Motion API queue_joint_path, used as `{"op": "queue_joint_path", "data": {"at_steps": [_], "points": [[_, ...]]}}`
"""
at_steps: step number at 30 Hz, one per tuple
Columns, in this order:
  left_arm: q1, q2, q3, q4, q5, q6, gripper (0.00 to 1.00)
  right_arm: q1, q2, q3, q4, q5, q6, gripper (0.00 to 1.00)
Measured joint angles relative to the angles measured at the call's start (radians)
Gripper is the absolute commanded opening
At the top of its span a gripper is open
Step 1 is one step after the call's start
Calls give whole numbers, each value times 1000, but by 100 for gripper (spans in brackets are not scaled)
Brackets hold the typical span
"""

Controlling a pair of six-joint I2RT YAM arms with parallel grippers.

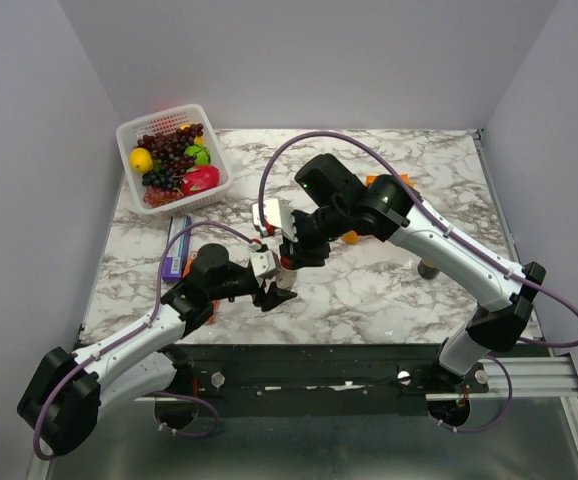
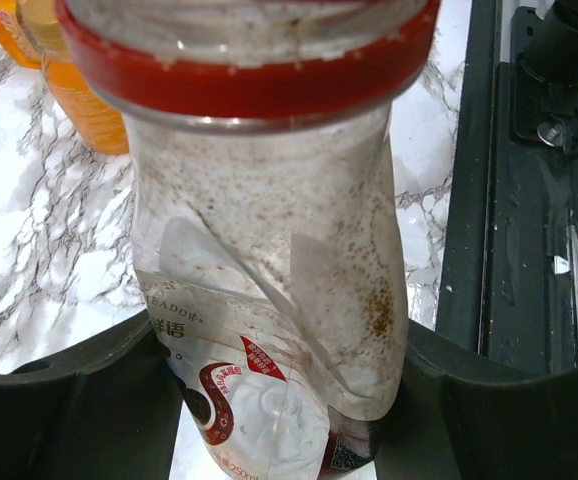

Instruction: Screw on the bottle caps

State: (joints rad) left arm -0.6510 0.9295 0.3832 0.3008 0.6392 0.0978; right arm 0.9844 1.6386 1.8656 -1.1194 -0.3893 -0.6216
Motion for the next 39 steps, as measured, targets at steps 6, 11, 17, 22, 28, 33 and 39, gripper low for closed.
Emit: {"op": "queue_joint_path", "data": {"at_steps": [6, 11, 17, 22, 28, 33, 39], "points": [[3, 0, 0, -3, -84, -26, 0, -2, 51, 56, -3, 45, 56, 45], [-1, 0, 0, -18, -200, -47, 0, -13, 63, 47, 29, 89, 133, 42], [0, 0, 0, -34, -301, -114, 0, -15, 67, 26, 71, 137, 227, 40], [9, 0, 0, -54, -315, -145, 0, -11, 90, 42, 68, 151, 240, 39], [10, 0, 0, -52, -301, -149, 0, -8, 119, 96, 43, 160, 198, 39], [10, -30, 0, -48, -229, -120, 0, -30, 113, 119, 11, 140, 125, 41], [15, -81, -6, -63, -116, -24, 0, -97, -11, 42, -10, 11, -61, 47]]}}
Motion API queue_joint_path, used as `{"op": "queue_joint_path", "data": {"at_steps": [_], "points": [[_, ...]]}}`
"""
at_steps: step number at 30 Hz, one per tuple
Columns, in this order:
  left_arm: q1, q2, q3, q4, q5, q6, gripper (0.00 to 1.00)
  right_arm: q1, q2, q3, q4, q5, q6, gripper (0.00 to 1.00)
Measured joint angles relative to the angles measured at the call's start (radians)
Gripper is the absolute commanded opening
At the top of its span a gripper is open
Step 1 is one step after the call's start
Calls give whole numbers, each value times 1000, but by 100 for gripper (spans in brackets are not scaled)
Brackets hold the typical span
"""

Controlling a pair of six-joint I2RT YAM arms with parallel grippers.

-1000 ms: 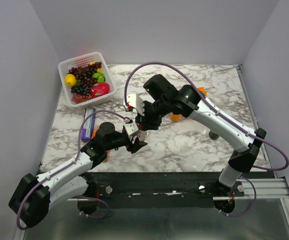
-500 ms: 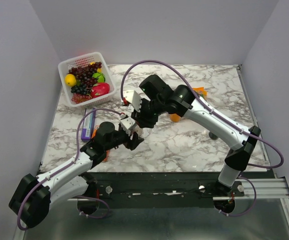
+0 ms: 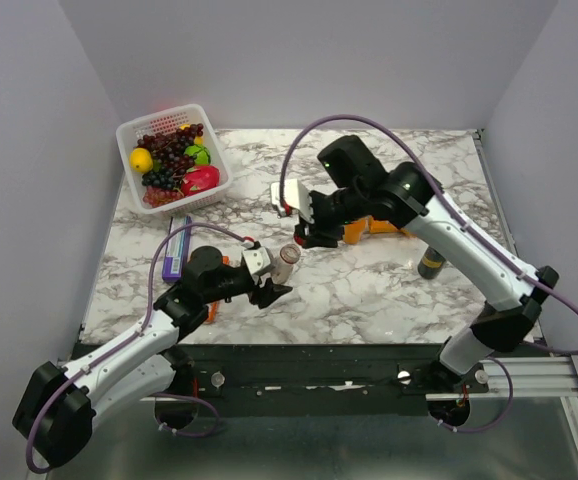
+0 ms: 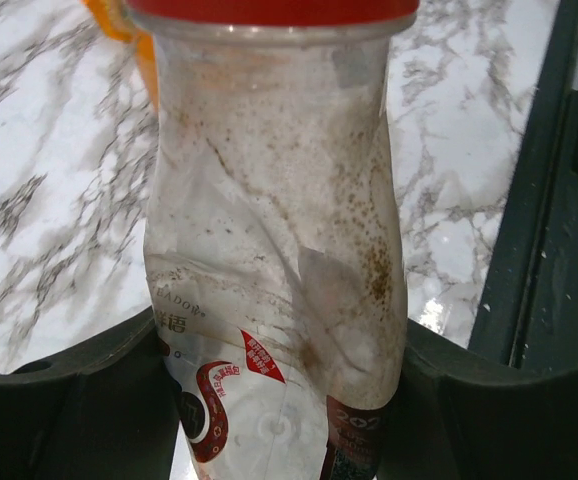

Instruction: Screw on the bottle caps

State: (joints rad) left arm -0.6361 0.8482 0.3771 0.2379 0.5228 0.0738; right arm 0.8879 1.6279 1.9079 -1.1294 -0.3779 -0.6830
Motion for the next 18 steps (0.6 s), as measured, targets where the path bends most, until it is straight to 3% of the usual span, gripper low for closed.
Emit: {"op": "queue_joint_path", "data": {"at_steps": [5, 18], "points": [[-2, 1, 6, -43, 85, 75, 0, -9, -101, -50, -1, -85, -169, 46], [-2, 24, 66, -89, 120, 137, 0, 54, -79, -114, -39, -179, -397, 47]]}}
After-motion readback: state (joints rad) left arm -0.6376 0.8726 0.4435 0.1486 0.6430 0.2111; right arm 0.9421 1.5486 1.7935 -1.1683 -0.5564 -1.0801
